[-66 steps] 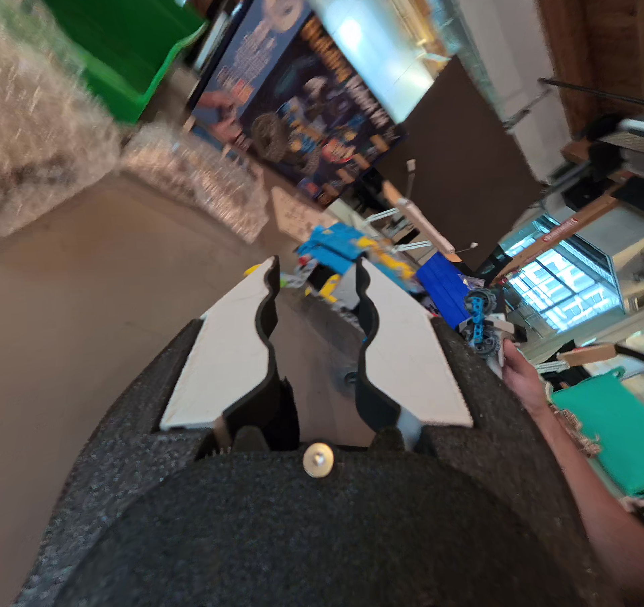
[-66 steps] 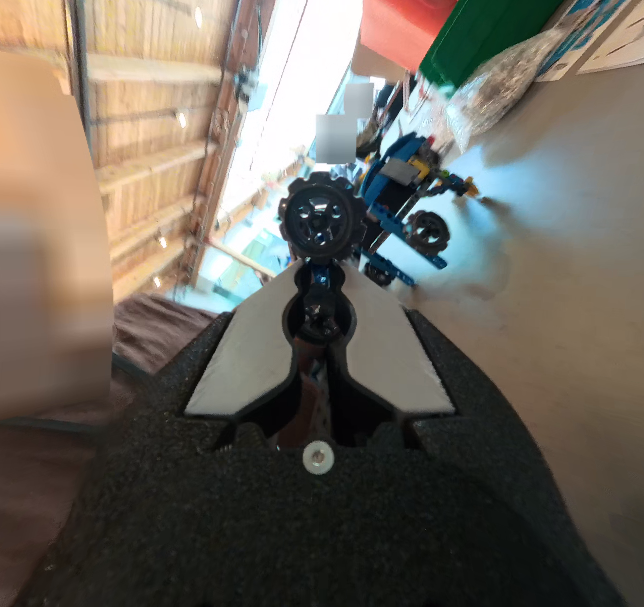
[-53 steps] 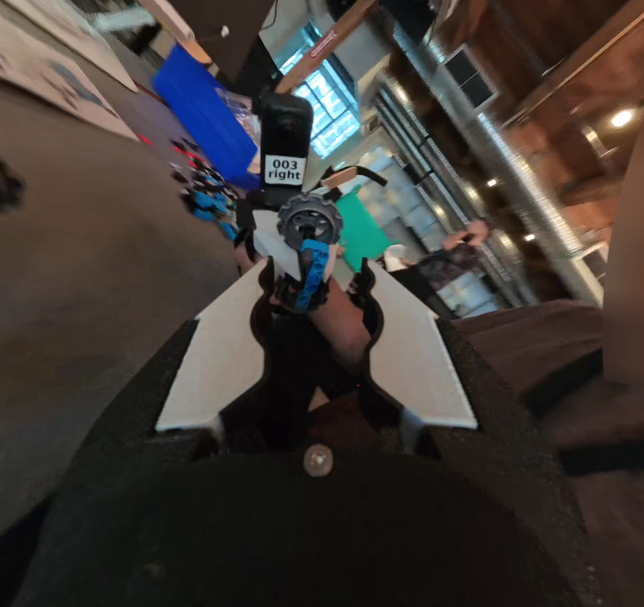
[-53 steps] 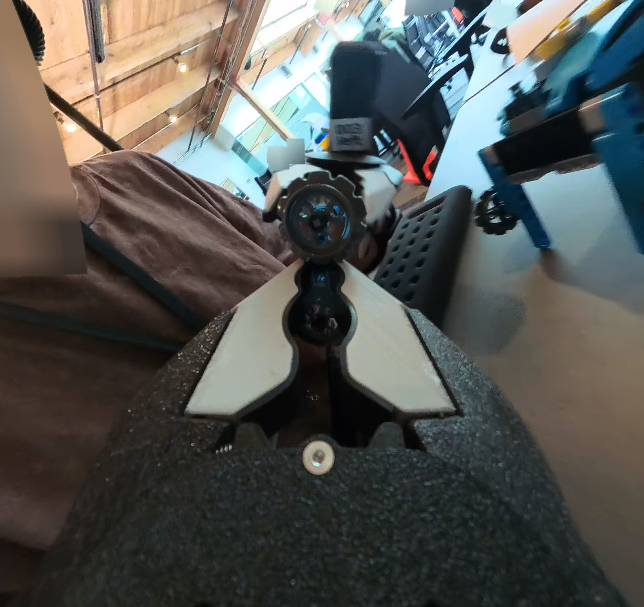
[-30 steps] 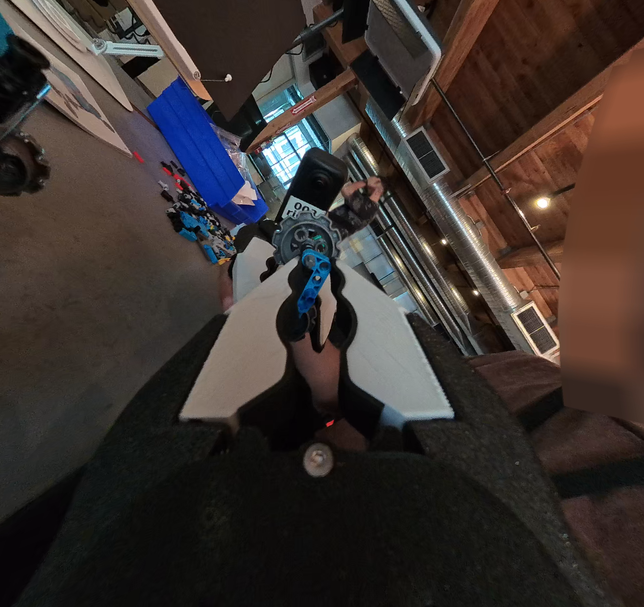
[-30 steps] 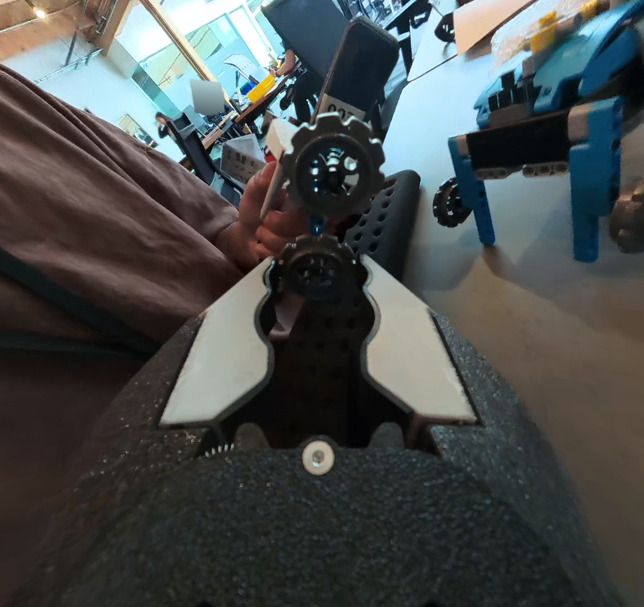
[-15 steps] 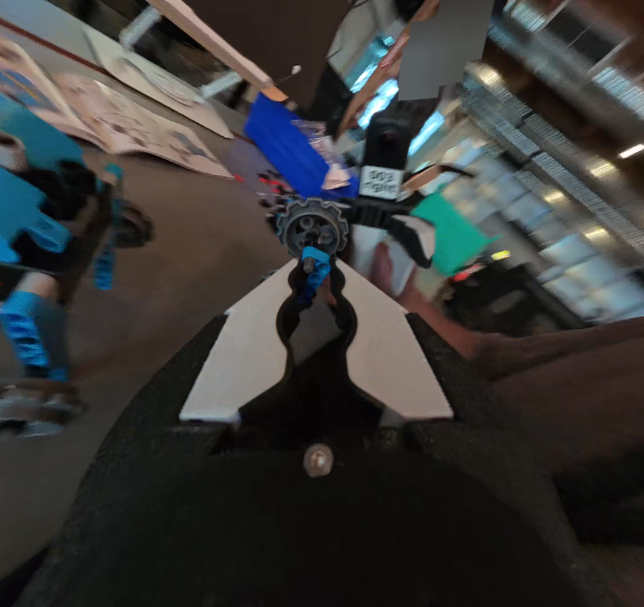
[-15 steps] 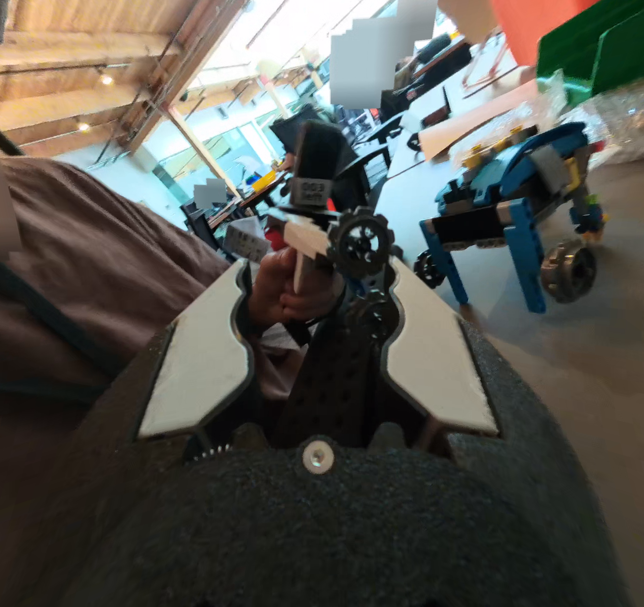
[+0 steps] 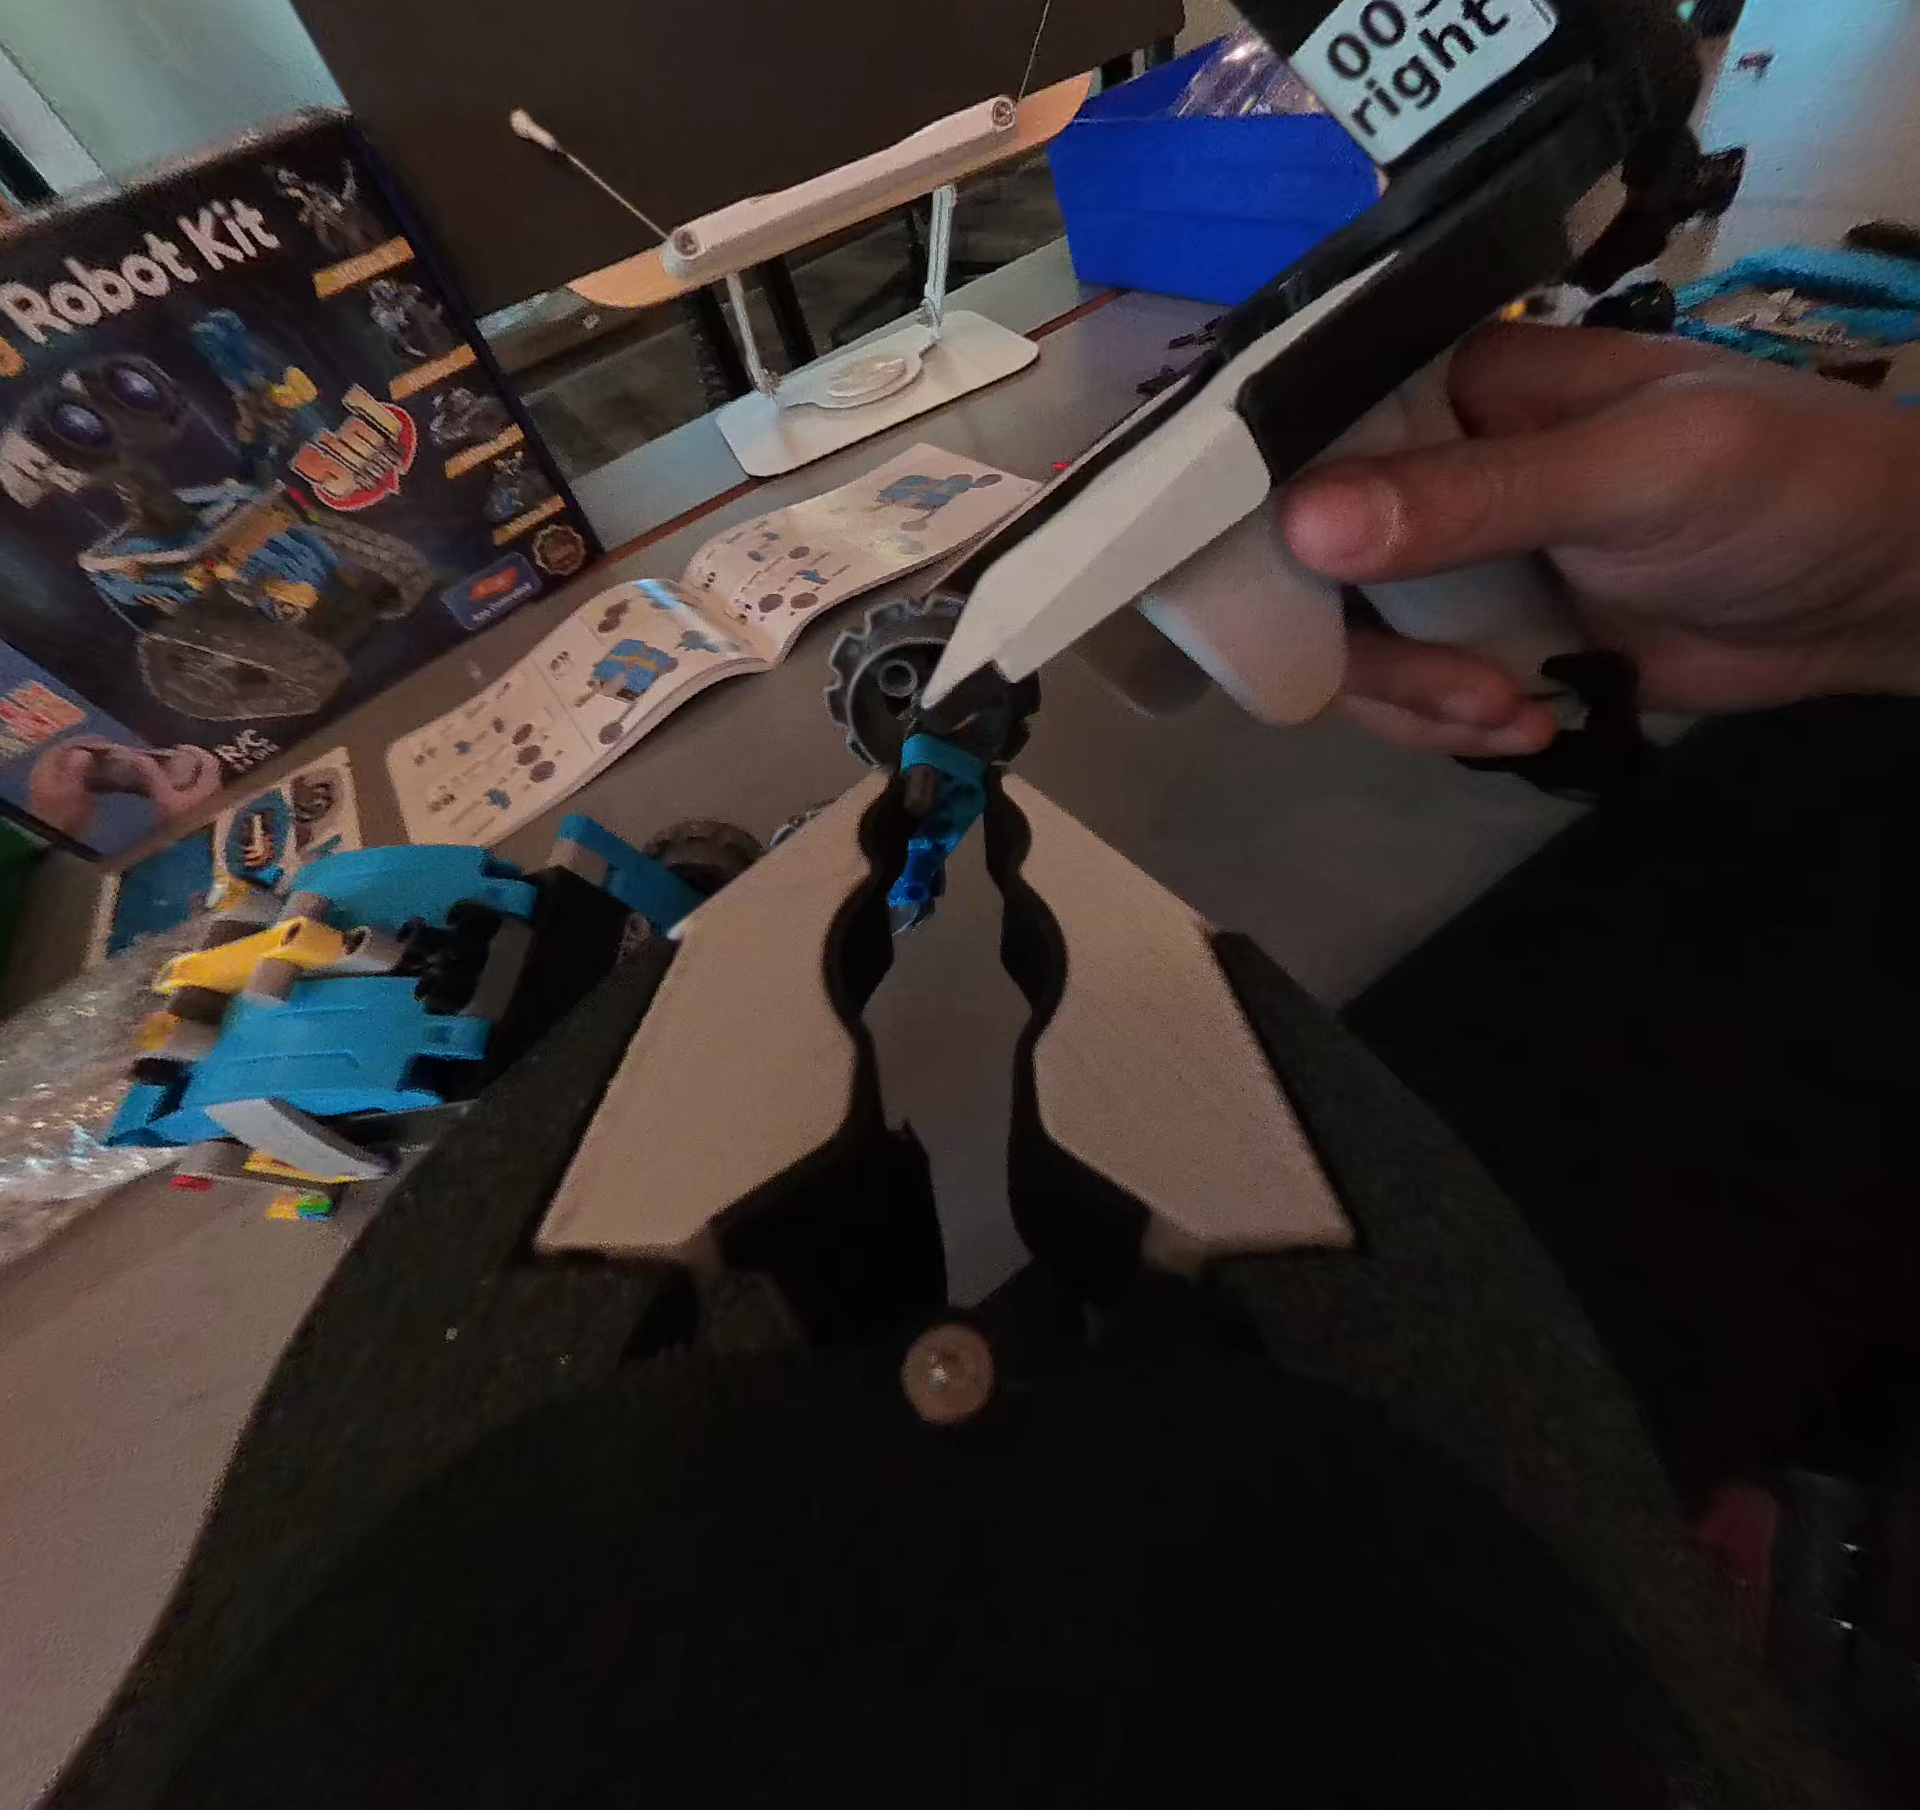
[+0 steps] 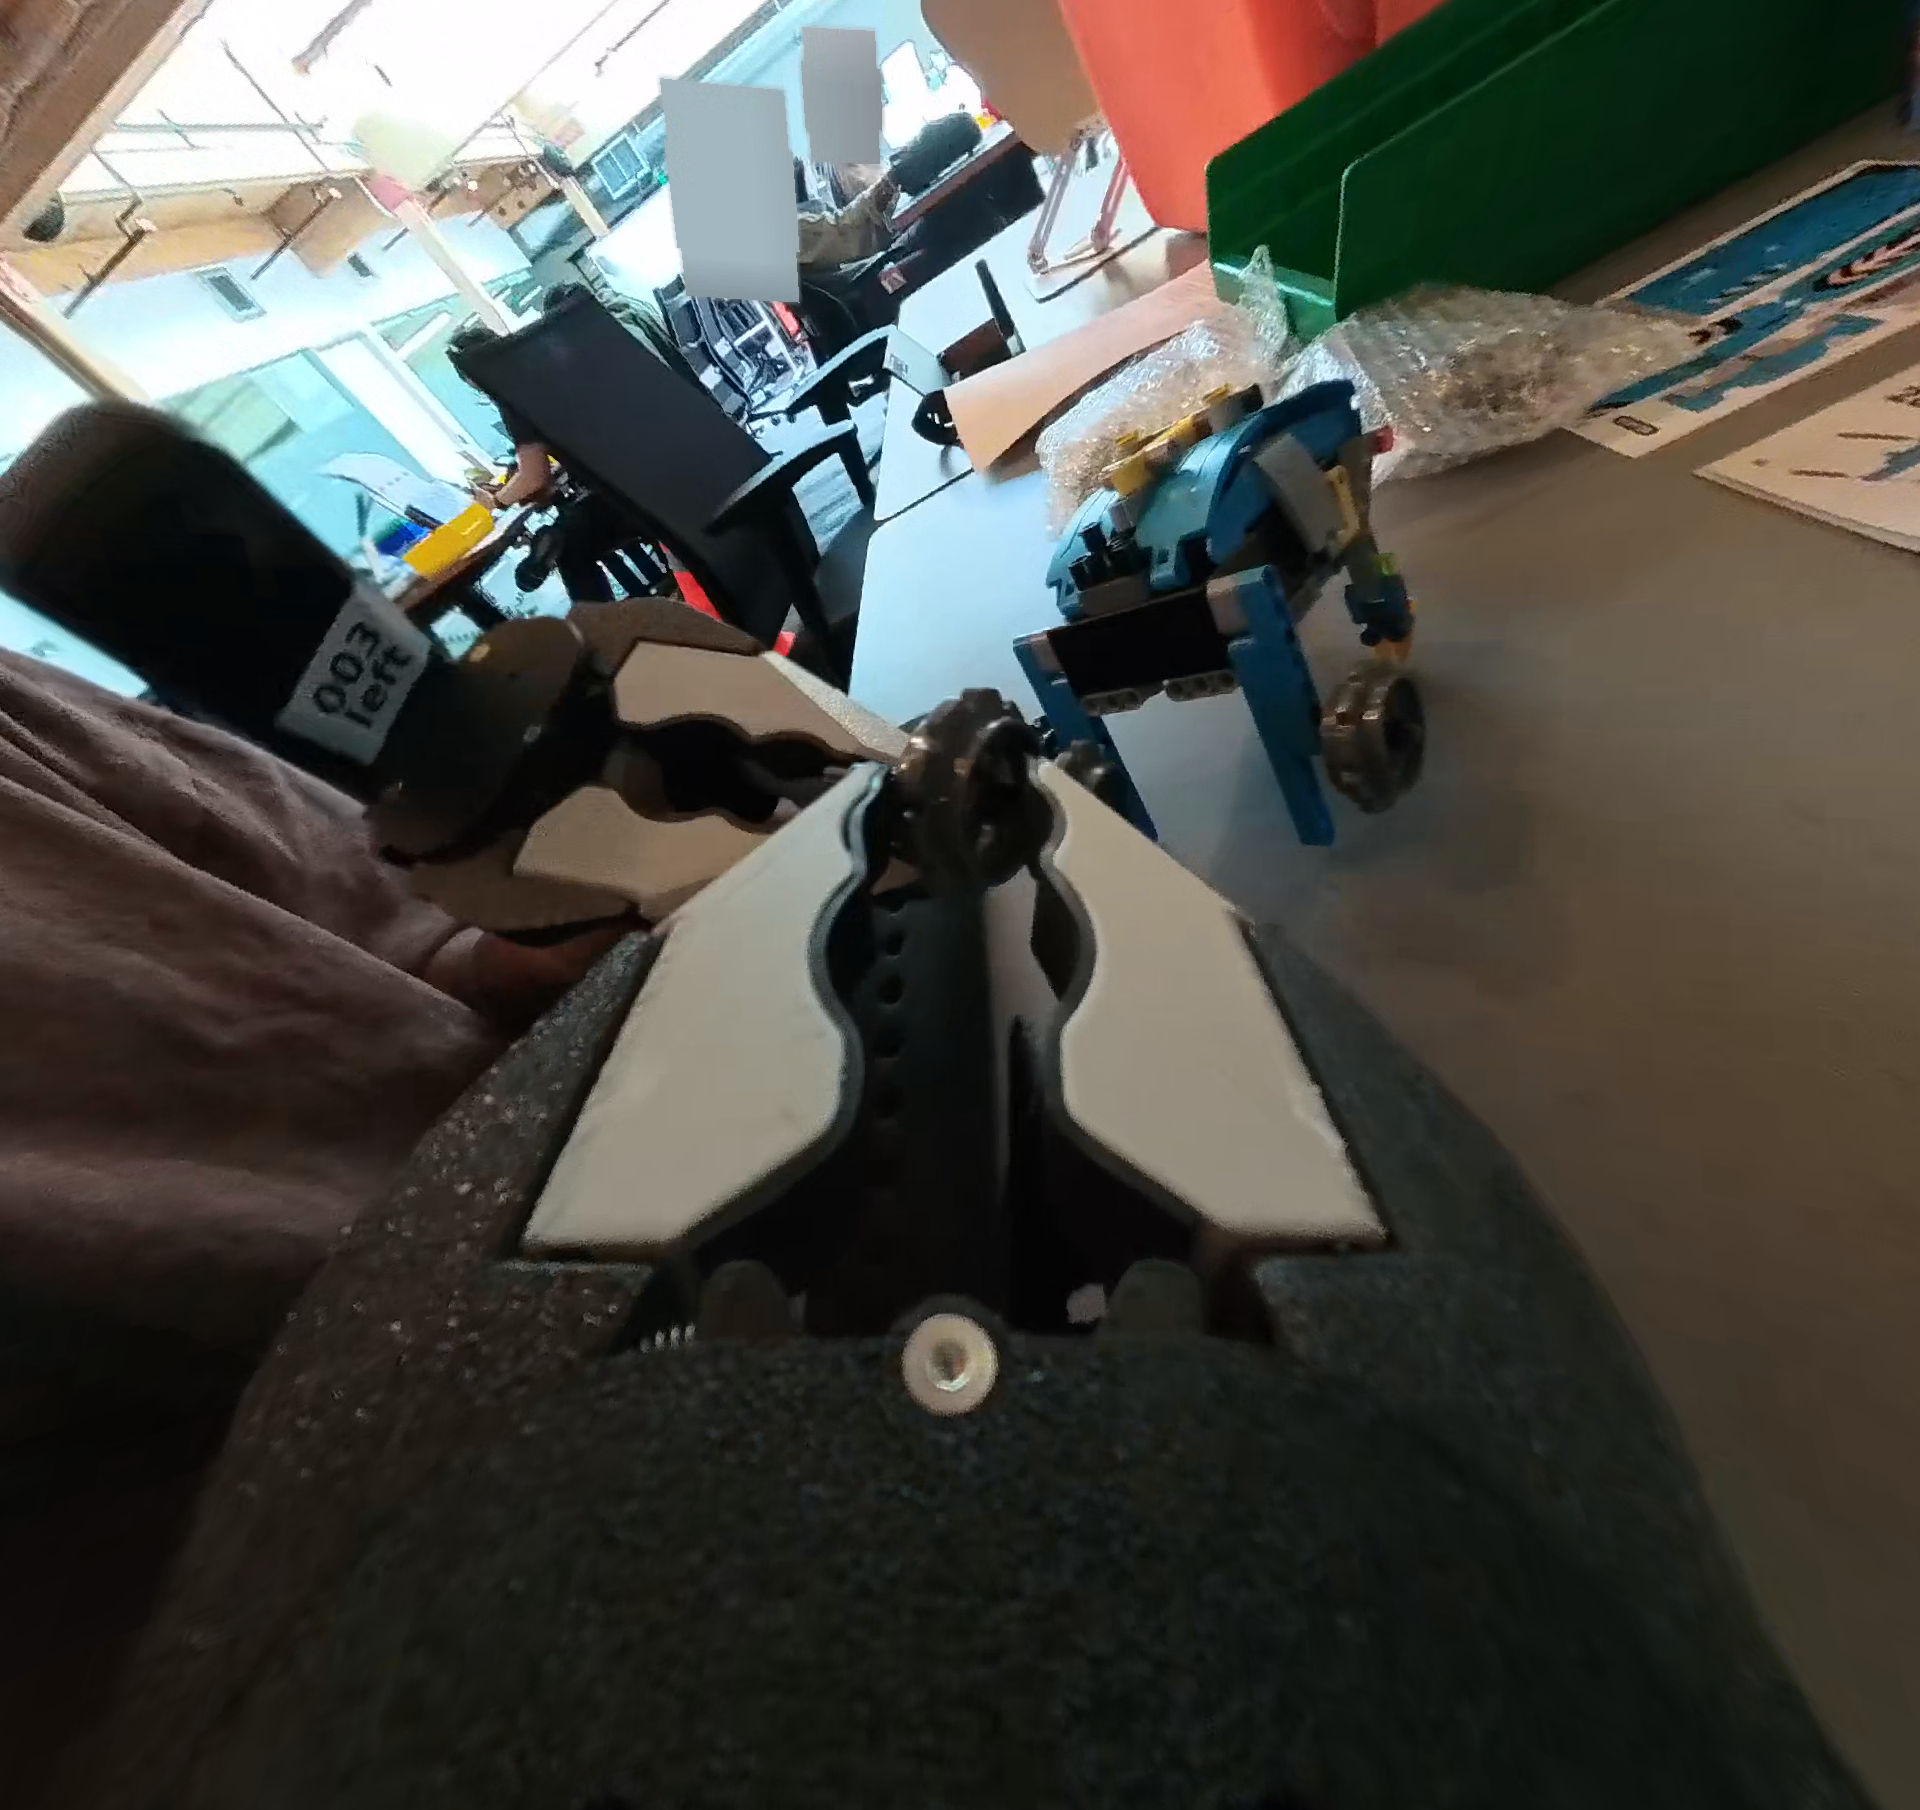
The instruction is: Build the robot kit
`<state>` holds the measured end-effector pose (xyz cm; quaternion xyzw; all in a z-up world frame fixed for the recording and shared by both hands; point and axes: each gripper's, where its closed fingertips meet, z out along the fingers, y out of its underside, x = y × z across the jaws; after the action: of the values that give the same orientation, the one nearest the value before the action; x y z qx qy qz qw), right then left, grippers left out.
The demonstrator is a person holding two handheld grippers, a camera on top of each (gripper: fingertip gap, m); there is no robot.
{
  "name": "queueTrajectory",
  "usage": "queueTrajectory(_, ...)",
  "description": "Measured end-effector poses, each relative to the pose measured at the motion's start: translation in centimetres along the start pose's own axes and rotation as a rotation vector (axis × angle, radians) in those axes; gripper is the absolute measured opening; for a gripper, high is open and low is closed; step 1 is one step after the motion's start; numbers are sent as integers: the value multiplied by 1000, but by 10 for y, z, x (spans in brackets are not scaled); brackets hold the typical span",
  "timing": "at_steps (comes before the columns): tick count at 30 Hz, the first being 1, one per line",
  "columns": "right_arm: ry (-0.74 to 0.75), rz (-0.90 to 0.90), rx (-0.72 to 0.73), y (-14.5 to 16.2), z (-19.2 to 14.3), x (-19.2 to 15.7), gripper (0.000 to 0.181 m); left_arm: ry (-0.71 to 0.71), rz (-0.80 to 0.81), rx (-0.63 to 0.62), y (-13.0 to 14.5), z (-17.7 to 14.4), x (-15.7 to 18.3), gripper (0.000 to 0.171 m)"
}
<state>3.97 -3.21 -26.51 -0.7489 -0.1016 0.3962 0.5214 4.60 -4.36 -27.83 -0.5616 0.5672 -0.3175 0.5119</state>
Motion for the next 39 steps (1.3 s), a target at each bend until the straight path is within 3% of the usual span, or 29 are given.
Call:
queueTrajectory(4,-4,87,1,0,-2,1,23,3,7,-4,-1,2,1,13)
queueTrajectory(10,18,76,3,1,-1,1,23,-15,25,-1,-1,0,1,13)
queueTrajectory(14,-57,90,14,-2,0,-13,53,-62,81,-16,-1,2,-2,13)
queueTrajectory(20,58,-12,-5,1,1,-3,38,-127,182,-33,0,3,-1,13)
queueTrajectory(35,106,-55,-20,3,0,3,35,-151,150,-61,1,8,1,12)
queueTrajectory(36,113,-52,-20,3,-1,4,34,-143,143,-55,1,8,3,12)
queueTrajectory(37,143,-56,-9,2,-2,9,19,-148,144,-53,0,8,4,12)
queueTrajectory(39,131,-53,-3,1,-3,9,22,-181,175,-54,-1,8,3,12)
